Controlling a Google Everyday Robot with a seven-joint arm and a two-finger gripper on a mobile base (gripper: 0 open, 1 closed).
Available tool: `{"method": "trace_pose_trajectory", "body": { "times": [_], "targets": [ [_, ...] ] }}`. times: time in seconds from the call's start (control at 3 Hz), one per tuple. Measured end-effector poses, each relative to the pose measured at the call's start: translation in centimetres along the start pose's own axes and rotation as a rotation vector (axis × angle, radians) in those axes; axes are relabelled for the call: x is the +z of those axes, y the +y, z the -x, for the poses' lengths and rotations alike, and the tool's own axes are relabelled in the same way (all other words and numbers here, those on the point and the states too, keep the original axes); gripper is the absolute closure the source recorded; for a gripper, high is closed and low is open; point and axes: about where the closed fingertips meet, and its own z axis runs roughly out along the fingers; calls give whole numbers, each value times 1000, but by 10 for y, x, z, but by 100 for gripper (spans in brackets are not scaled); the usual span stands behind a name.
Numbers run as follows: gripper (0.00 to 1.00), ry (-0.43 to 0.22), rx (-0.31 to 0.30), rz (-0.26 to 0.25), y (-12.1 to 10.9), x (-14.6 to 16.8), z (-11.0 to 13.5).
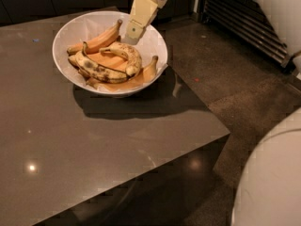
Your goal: Pick banana from white bowl
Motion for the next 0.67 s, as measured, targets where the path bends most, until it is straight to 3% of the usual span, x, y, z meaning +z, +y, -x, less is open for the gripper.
{"method": "trace_pose_trajectory", "body": {
  "times": [0.33,0.67],
  "targets": [
    [24,7,20,17,-6,9,-5],
    [6,7,20,17,-6,9,-5]
  ]
}}
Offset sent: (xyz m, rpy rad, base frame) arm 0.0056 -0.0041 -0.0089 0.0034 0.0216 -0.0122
